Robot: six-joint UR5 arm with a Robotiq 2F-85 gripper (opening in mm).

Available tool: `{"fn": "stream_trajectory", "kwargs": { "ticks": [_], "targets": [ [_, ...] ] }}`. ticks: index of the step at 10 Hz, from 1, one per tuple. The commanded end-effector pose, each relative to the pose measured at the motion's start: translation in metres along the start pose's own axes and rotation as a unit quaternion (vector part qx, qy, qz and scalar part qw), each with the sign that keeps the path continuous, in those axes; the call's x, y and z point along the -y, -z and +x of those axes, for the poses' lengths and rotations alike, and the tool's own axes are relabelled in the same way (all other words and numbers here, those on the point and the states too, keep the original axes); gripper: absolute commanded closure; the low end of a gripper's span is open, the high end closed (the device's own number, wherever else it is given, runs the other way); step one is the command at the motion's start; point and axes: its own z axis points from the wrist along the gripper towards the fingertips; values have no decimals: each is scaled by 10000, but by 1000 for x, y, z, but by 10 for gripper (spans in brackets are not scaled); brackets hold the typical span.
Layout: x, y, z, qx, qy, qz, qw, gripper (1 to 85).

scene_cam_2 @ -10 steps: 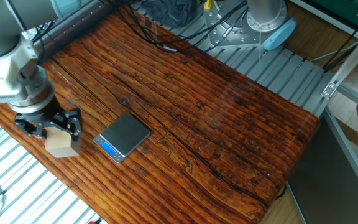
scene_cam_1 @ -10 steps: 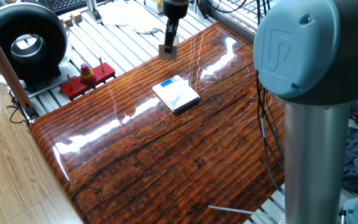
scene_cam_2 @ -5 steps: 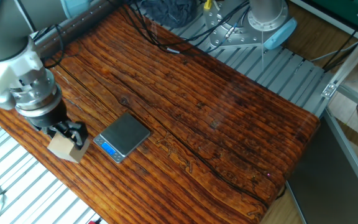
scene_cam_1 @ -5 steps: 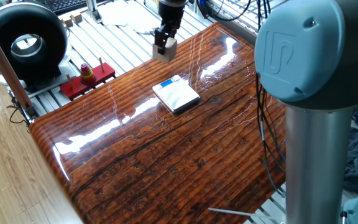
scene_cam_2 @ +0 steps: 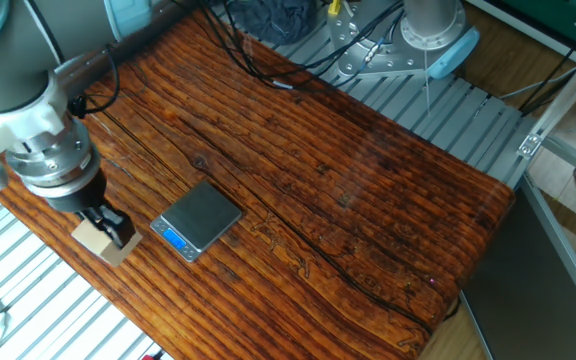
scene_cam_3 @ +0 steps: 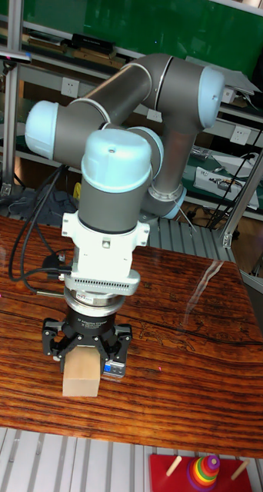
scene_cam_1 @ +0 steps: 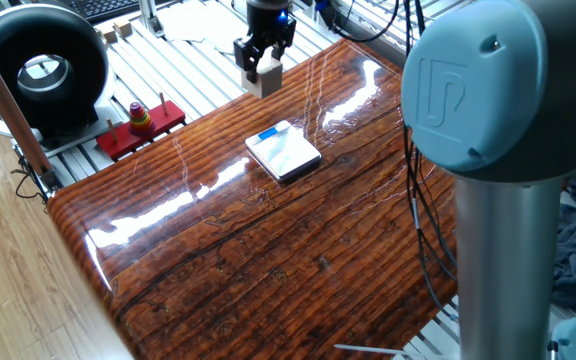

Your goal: Place the block on the scale

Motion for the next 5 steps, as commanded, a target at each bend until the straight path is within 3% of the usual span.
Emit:
{"fn": "stream_trajectory", "kwargs": {
  "ticks": [1,3,5],
  "targets": [
    [-3,3,4,-127,-584,10,9982,847],
    [8,3,-18,321,-617,193,9974,847],
    [10,10,3,-21,-821,174,9965,847]
  ]
}}
